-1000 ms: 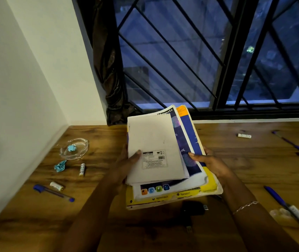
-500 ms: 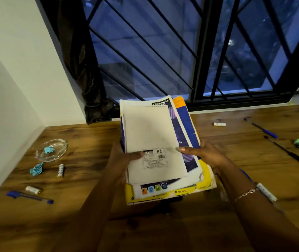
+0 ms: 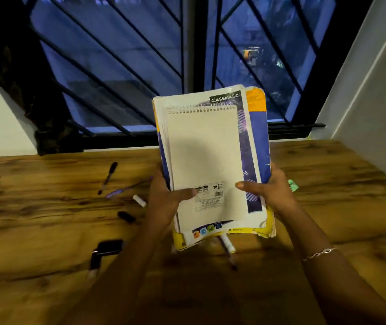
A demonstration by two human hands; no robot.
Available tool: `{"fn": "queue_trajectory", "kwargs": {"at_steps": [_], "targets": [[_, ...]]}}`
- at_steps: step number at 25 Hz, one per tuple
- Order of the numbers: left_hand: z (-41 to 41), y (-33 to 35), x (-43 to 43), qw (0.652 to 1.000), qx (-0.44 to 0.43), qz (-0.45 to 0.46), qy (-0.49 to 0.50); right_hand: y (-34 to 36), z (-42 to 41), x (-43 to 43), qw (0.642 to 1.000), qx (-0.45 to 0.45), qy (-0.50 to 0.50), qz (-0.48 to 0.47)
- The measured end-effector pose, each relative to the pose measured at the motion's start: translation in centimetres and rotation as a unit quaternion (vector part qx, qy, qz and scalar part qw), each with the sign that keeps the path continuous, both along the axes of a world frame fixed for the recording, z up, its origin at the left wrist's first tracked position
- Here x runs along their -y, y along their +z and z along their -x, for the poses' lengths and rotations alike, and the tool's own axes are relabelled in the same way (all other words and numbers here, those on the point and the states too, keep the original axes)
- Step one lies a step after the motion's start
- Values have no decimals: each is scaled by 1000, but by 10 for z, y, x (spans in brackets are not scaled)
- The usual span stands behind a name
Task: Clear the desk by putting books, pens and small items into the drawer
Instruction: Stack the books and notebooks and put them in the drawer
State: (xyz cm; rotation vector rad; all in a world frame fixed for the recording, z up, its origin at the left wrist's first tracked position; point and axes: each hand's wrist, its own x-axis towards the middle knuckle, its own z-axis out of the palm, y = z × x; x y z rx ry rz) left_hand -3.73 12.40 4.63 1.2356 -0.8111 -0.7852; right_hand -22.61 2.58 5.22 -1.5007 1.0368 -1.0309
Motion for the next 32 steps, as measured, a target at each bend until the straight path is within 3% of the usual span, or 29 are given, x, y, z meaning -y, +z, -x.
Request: {"fn": "queue_trajectory", "kwargs": {"at_steps": [10,18,23,27,32], "targets": [[127,-6,43,1000,-17,-16,-15,-15,128,28,997,62,-52,10],[139,-26,45,999,21,3,-37,-36,157,35,987,144,51,-56],[147,-38,51,999,34,-1,11,-35,154,39,986,150,61,-42],[156,-43,49,994,52,47,84,-32,153,38,984,156,73,-52],[157,-61,51,993,65,21,96,-32,164,42,985,98,123,-69]]}}
